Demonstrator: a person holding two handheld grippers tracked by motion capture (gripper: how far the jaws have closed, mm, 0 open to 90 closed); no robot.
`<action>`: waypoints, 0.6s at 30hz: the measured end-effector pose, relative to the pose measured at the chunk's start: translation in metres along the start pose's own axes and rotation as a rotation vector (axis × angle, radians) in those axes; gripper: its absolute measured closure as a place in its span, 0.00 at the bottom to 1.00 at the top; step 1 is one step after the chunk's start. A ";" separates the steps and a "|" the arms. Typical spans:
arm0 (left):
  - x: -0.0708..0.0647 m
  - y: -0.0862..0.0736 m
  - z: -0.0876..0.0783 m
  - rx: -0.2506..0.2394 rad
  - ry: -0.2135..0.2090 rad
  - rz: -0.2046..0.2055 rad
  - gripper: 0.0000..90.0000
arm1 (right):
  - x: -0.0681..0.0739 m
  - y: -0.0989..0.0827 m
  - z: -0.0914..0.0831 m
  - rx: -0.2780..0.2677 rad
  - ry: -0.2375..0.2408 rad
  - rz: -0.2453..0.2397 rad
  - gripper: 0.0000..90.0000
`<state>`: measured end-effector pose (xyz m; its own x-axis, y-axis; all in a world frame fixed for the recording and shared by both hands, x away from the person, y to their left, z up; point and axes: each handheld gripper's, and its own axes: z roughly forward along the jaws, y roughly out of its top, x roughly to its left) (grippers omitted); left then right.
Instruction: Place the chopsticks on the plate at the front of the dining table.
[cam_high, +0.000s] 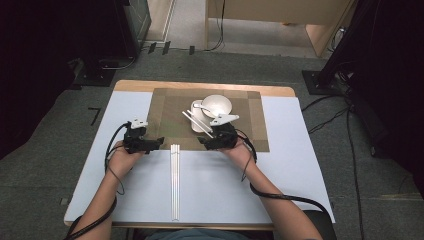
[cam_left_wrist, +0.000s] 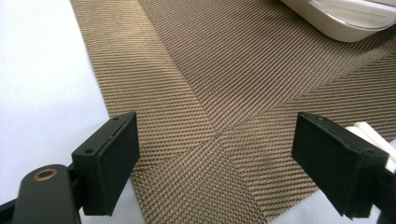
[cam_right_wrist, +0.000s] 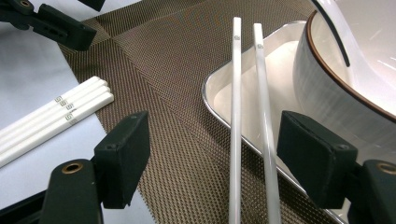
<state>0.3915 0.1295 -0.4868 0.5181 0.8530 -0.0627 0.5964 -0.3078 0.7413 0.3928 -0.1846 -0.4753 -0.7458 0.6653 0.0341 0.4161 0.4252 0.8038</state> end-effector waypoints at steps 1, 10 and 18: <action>0.000 0.000 0.001 -0.002 -0.002 0.000 0.17 | 0.000 0.000 0.000 0.001 0.001 0.005 0.29; -0.004 0.007 0.006 0.007 -0.006 0.039 0.17 | -0.004 -0.005 -0.004 -0.011 0.004 0.089 0.28; -0.005 0.013 0.013 0.006 -0.018 0.019 0.17 | -0.006 -0.010 -0.005 0.006 -0.032 0.136 0.21</action>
<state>0.4046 0.1158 -0.4853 0.5400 0.8394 -0.0610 0.5902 -0.3261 0.7384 0.3901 -0.1960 -0.4805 -0.6653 0.7363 0.1233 0.5152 0.3333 0.7896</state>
